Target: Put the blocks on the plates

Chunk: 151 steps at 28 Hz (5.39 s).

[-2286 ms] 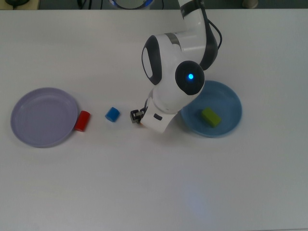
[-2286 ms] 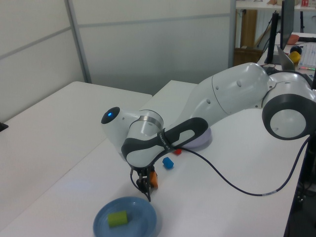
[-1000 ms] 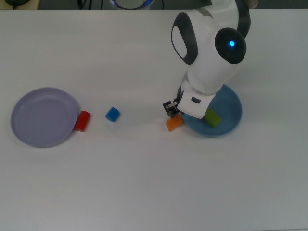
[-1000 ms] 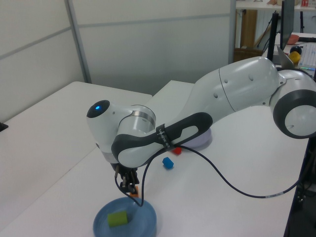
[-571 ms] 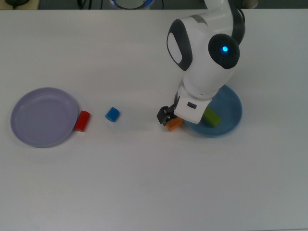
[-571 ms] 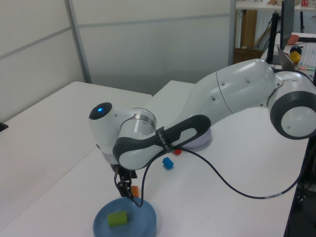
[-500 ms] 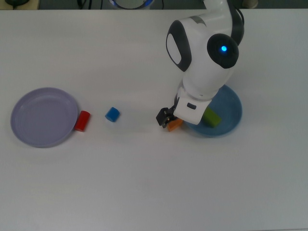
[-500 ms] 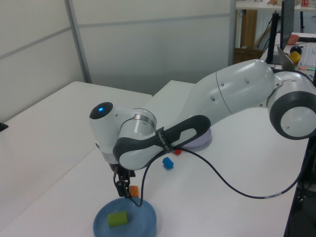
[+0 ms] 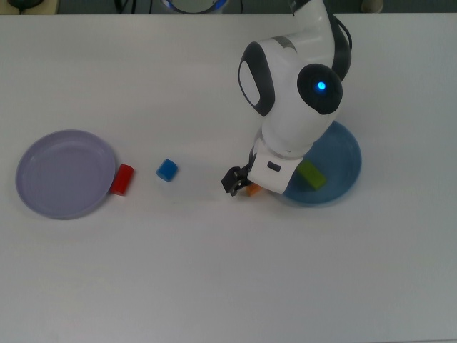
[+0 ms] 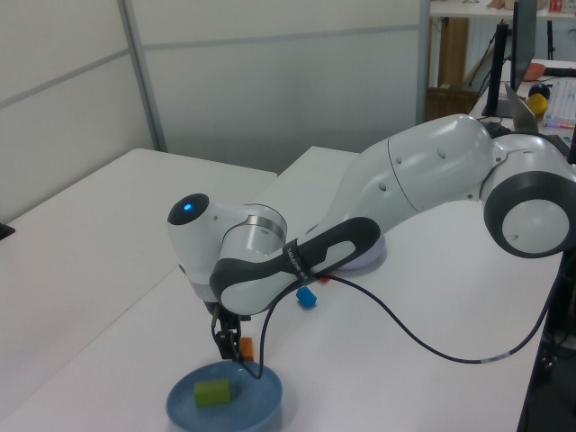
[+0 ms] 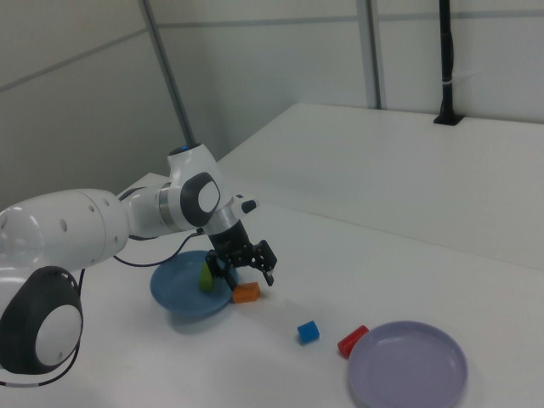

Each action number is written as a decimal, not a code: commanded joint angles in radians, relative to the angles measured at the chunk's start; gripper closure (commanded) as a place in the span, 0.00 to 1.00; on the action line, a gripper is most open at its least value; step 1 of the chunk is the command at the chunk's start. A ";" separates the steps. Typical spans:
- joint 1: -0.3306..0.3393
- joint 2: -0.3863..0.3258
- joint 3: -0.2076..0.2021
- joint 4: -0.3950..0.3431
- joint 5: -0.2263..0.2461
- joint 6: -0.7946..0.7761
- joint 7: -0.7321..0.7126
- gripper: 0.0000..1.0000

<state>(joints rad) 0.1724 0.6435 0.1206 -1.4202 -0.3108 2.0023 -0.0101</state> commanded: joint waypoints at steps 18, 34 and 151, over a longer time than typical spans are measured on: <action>-0.011 0.004 -0.013 -0.023 -0.027 0.030 0.009 0.83; -0.008 -0.013 -0.001 -0.020 -0.011 0.027 0.039 1.00; -0.063 -0.077 0.007 -0.037 -0.040 -0.269 -0.599 0.00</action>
<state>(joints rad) 0.1009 0.5883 0.1031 -1.4337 -0.3542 1.7892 -0.5409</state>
